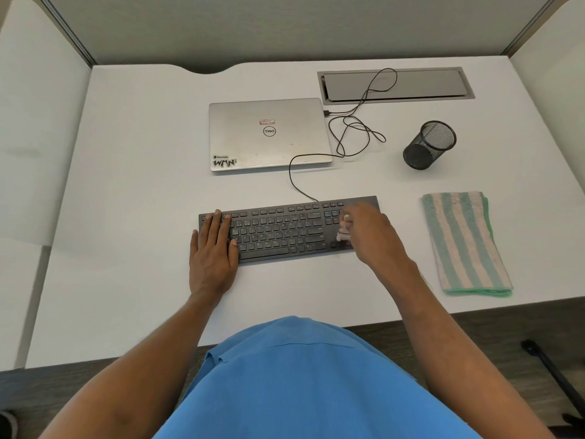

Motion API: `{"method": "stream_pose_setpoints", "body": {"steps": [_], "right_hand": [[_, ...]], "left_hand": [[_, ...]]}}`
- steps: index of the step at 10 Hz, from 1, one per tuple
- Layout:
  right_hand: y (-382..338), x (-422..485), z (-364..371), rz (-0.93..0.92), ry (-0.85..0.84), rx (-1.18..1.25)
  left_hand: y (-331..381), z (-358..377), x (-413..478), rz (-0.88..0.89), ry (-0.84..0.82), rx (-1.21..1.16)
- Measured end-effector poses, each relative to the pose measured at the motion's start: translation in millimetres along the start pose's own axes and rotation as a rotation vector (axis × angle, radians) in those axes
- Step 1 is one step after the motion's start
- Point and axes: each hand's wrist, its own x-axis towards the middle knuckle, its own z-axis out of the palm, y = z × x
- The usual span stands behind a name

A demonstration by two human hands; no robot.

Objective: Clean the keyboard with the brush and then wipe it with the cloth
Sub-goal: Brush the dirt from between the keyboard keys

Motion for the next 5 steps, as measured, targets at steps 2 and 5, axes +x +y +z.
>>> {"method": "stream_pose_setpoints", "body": {"steps": [2, 5], "right_hand": [[-22.0, 8.5, 2.9, -0.054, -0.140, 0.271], [-5.6, 8.5, 1.7, 0.005, -0.079, 0.128]], "left_hand": [[1.4, -1.3, -0.5, 0.000, 0.001, 0.003], [0.6, -0.5, -0.3, -0.002, -0.001, 0.004]]}}
